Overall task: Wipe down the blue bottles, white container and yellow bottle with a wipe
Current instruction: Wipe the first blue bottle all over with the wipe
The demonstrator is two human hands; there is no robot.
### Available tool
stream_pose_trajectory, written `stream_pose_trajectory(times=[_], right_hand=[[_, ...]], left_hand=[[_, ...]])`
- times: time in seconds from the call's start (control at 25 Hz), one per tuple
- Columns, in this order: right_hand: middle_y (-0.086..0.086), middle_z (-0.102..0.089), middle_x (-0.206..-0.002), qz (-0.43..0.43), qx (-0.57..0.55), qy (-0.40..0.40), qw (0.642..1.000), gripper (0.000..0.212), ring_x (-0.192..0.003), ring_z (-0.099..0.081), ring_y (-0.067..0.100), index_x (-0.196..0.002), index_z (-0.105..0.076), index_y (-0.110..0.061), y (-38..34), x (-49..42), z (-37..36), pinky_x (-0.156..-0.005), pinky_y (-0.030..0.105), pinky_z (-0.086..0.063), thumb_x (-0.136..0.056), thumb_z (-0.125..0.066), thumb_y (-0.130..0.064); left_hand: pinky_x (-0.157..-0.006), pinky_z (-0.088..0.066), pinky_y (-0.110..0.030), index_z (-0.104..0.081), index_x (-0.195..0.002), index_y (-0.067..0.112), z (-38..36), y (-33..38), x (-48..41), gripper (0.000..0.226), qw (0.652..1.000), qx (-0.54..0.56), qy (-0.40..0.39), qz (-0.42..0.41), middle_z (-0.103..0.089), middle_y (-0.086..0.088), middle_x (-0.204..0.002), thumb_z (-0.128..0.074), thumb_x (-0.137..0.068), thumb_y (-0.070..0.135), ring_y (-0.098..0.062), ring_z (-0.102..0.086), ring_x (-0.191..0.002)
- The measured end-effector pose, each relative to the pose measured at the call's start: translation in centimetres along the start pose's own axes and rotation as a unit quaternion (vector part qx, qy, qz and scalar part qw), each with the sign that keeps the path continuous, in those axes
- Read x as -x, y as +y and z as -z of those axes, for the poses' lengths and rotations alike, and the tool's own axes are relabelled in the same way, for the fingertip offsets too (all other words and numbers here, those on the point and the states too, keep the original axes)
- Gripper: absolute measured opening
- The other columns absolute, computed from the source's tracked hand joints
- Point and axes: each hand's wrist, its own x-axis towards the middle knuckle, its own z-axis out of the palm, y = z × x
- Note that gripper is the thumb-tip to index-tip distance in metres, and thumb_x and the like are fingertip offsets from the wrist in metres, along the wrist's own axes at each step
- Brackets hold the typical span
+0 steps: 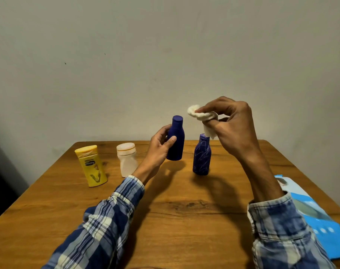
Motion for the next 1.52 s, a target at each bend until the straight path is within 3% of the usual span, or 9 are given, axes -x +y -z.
stream_pose_trajectory(times=[0.2,0.36,0.56,0.8,0.92,1.12,1.24,1.36,1.52], right_hand=[[-0.004,-0.072,-0.105,-0.004,-0.002,0.002,1.000,0.020,-0.092,-0.064,0.001,-0.101,-0.078,-0.015,0.5,-0.1,0.3,-0.065,0.012,-0.050,-0.086,-0.074,-0.003],[-0.003,-0.072,-0.106,-0.003,0.005,0.001,1.000,0.020,-0.093,-0.063,0.002,-0.102,-0.077,-0.015,0.6,-0.2,0.2,-0.067,0.013,-0.052,-0.086,-0.075,-0.003],[-0.002,-0.072,-0.108,-0.002,0.015,-0.017,1.000,0.021,-0.095,-0.063,0.003,-0.101,-0.078,-0.016,0.6,-0.2,-0.1,-0.068,0.011,-0.052,-0.085,-0.075,-0.002],[-0.003,-0.071,-0.109,-0.003,0.030,-0.034,0.999,0.022,-0.095,-0.061,0.001,-0.101,-0.078,-0.017,0.3,-0.1,-0.5,-0.067,0.010,-0.050,-0.085,-0.074,-0.002],[-0.002,-0.071,-0.109,-0.001,0.037,-0.038,0.999,0.022,-0.095,-0.062,0.002,-0.101,-0.078,-0.016,0.3,0.0,-0.6,-0.069,0.011,-0.051,-0.085,-0.074,-0.001],[-0.002,-0.071,-0.110,-0.001,0.037,-0.036,0.999,0.022,-0.095,-0.061,0.001,-0.101,-0.078,-0.015,0.4,-0.1,-0.4,-0.068,0.009,-0.050,-0.085,-0.074,0.000],[-0.004,-0.071,-0.107,0.001,0.034,-0.031,0.999,0.022,-0.093,-0.062,0.000,-0.100,-0.078,-0.016,0.5,-0.1,0.0,-0.069,0.009,-0.050,-0.085,-0.074,0.000],[-0.004,-0.072,-0.105,-0.001,0.032,-0.018,0.999,0.021,-0.094,-0.064,0.004,-0.101,-0.078,-0.015,0.9,-0.3,0.6,-0.072,0.014,-0.053,-0.085,-0.075,-0.001],[-0.002,-0.073,-0.104,-0.004,0.031,-0.002,1.000,0.021,-0.093,-0.065,0.005,-0.102,-0.078,-0.015,1.2,-0.4,1.2,-0.073,0.017,-0.053,-0.085,-0.075,-0.003]], left_hand=[[-0.111,-0.046,-0.037,-0.052,-0.142,0.018,-0.4,-2.6,-0.4,0.042,0.999,-0.019,-0.022,0.035,-0.062,-0.004,-0.137,-0.054,-0.102,0.004,-0.016,-0.057,-0.129],[-0.100,-0.050,-0.026,-0.046,-0.148,0.012,-0.6,-3.3,0.0,0.048,0.998,-0.013,-0.032,0.052,-0.058,-0.008,-0.144,-0.052,-0.102,0.000,-0.019,-0.053,-0.133],[-0.111,-0.045,-0.060,-0.054,-0.143,0.026,-0.8,-4.6,0.3,0.048,0.986,0.107,-0.010,0.124,-0.061,-0.001,-0.140,-0.054,-0.101,0.002,-0.024,-0.054,-0.133],[-0.106,-0.049,-0.059,-0.057,-0.139,0.033,-0.8,-4.8,0.7,0.050,0.975,0.174,-0.010,0.139,-0.060,0.002,-0.140,-0.051,-0.102,0.001,-0.024,-0.054,-0.132],[-0.109,-0.046,-0.061,-0.064,-0.127,0.045,-0.5,-5.6,0.5,0.056,0.977,0.166,-0.012,0.134,-0.059,0.004,-0.142,-0.052,-0.099,-0.002,-0.024,-0.051,-0.135],[-0.113,-0.041,-0.060,-0.055,-0.135,0.051,-0.2,-5.8,0.4,0.067,0.991,0.093,-0.013,0.091,-0.053,0.007,-0.146,-0.062,-0.094,-0.002,-0.020,-0.046,-0.140],[-0.118,-0.036,-0.040,-0.042,-0.150,0.032,-0.8,-4.5,1.2,0.070,0.997,-0.029,0.069,0.002,-0.046,0.005,-0.152,-0.070,-0.092,0.004,-0.013,-0.041,-0.142],[-0.112,-0.037,-0.019,-0.048,-0.144,0.020,-2.1,-2.9,2.6,0.059,0.971,-0.125,0.163,-0.125,-0.047,0.000,-0.148,-0.072,-0.092,0.009,-0.011,-0.044,-0.138],[-0.103,-0.051,-0.025,-0.061,-0.132,0.013,-5.2,-1.5,4.2,0.040,0.956,-0.169,0.105,-0.217,-0.059,-0.003,-0.130,-0.069,-0.093,0.006,-0.006,-0.057,-0.119]])
